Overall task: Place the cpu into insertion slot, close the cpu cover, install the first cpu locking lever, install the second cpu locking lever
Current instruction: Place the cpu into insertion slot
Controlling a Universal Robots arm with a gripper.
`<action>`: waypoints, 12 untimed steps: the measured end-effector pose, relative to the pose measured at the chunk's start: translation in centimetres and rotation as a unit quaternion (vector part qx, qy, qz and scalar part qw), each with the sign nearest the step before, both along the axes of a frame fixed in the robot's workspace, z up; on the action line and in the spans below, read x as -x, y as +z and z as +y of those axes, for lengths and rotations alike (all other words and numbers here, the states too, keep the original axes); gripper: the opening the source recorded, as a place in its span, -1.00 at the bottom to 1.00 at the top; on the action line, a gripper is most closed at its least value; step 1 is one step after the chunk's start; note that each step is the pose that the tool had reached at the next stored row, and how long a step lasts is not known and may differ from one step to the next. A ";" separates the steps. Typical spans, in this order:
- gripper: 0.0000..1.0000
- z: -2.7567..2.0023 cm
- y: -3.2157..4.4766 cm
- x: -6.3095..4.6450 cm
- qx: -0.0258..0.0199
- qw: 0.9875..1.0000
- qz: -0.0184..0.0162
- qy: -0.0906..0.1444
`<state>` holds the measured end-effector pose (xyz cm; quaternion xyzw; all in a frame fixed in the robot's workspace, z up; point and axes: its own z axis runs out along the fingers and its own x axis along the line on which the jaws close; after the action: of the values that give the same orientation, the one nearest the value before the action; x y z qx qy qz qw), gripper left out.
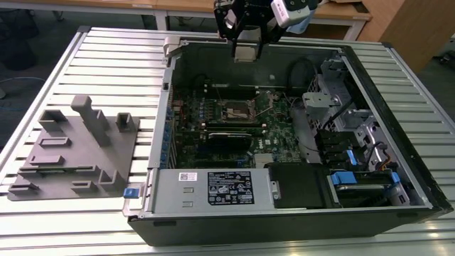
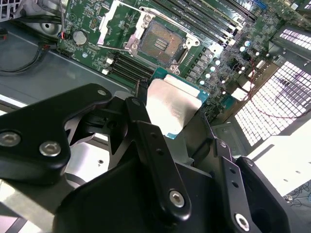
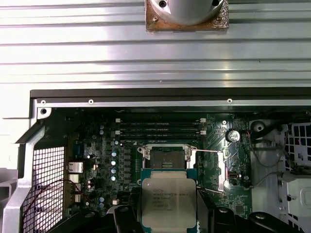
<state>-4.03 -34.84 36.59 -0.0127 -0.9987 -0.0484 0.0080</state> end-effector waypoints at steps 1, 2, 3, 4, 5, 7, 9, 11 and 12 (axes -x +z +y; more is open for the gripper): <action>0.07 0.00 0.00 0.0 0.000 1.000 0.000 0.000; 0.07 0.00 0.00 0.0 0.000 1.000 0.000 0.000; 0.07 0.00 -0.01 0.0 0.000 1.000 0.000 0.000; 0.07 0.00 -0.01 0.0 0.000 1.000 0.000 0.000; 0.07 0.00 -0.01 0.0 0.000 1.000 0.000 0.000; 0.07 0.00 -0.02 0.0 0.000 1.000 0.000 0.000; 0.07 0.00 -0.22 0.0 0.000 1.000 0.000 0.000; 0.07 0.00 -0.51 0.0 0.000 1.000 0.000 0.000; 0.07 0.00 -0.68 0.0 0.000 1.000 0.000 0.000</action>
<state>-4.04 -34.84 35.91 -0.0127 -0.9987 -0.0485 0.0080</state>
